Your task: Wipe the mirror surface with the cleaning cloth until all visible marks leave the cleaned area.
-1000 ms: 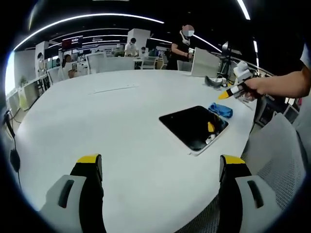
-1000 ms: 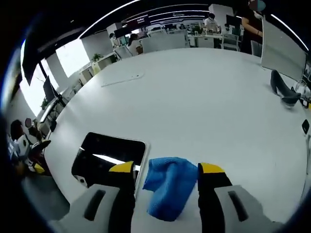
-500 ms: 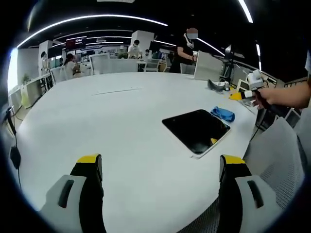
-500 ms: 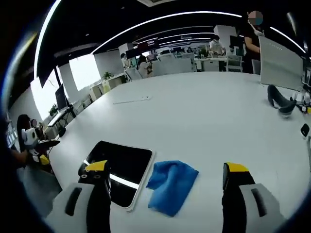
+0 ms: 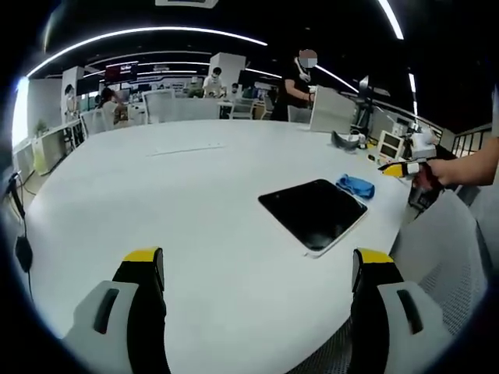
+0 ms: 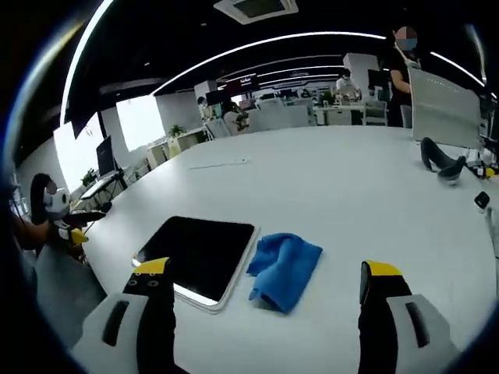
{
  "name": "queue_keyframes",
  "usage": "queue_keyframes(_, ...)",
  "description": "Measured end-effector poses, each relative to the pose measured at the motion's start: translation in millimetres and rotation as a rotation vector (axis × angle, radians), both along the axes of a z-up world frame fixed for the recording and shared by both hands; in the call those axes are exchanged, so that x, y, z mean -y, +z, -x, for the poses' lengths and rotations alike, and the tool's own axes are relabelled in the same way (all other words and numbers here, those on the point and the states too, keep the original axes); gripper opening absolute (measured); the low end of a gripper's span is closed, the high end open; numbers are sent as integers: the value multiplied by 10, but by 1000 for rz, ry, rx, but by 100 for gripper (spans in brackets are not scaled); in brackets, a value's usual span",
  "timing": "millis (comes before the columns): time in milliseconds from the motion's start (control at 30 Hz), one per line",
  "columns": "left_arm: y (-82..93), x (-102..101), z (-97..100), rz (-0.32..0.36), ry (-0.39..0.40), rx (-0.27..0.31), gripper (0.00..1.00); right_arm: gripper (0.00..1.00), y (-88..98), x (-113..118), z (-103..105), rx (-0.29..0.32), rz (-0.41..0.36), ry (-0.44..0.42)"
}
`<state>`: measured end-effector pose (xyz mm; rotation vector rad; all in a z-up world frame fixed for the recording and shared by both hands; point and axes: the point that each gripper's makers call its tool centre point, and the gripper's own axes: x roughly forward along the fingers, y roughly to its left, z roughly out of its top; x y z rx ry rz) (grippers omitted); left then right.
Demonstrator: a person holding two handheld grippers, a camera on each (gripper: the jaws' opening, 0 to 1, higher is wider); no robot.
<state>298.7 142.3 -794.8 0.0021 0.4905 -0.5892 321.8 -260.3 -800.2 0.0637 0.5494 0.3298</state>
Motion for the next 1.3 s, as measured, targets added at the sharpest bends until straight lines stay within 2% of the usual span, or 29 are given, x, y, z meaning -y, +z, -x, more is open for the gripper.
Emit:
queue_keyframes(67, -12, 2, 3, -5, -2, -5, 99, 98, -27, 30, 24, -11, 20, 0)
queue_keyframes(300, -28, -53, -12, -13, 20, -10, 99, 98, -37, 147, 56, -21, 0, -43)
queue_keyframes(433, -37, -99, -25, -25, 38, -7, 99, 98, -83, 152, 90, -34, -6, -17)
queue_keyframes(500, -43, -142, -34, -46, 51, -4, 99, 98, -137, 121, 152, -64, -6, 23)
queue_keyframes(567, -48, -171, -42, -42, 66, -9, 99, 98, -218, 170, 175, -86, 38, 54)
queue_keyframes(700, -17, -170, -34, -4, 86, -13, 99, 98, -187, 205, 193, -93, 51, 52)
queue_keyframes(800, -21, -74, 11, 0, 48, -17, 99, 98, -167, 226, 212, -86, 70, 28)
queue_keyframes(867, -69, -38, 26, -17, 24, -35, 99, 98, -168, 210, 226, -95, 33, -7)
queue_keyframes(967, -35, -22, 8, -9, 10, -16, 99, 98, -211, 145, 230, -100, 38, 12)
queue_keyframes(1033, 41, -81, -18, 3, 41, 19, 99, 98, -245, 128, 225, -106, 69, 38)
queue_keyframes(1100, 34, -134, -36, 21, 69, 8, 99, 98, -206, 132, 183, -91, 63, 36)
queue_keyframes(1200, 33, -111, -31, 10, 60, 11, 99, 98, -190, 158, 134, -82, 60, 26)
queue_keyframes(1300, 39, -124, -41, -2, 62, 25, 99, 98, -246, 196, 120, -102, 53, 13)
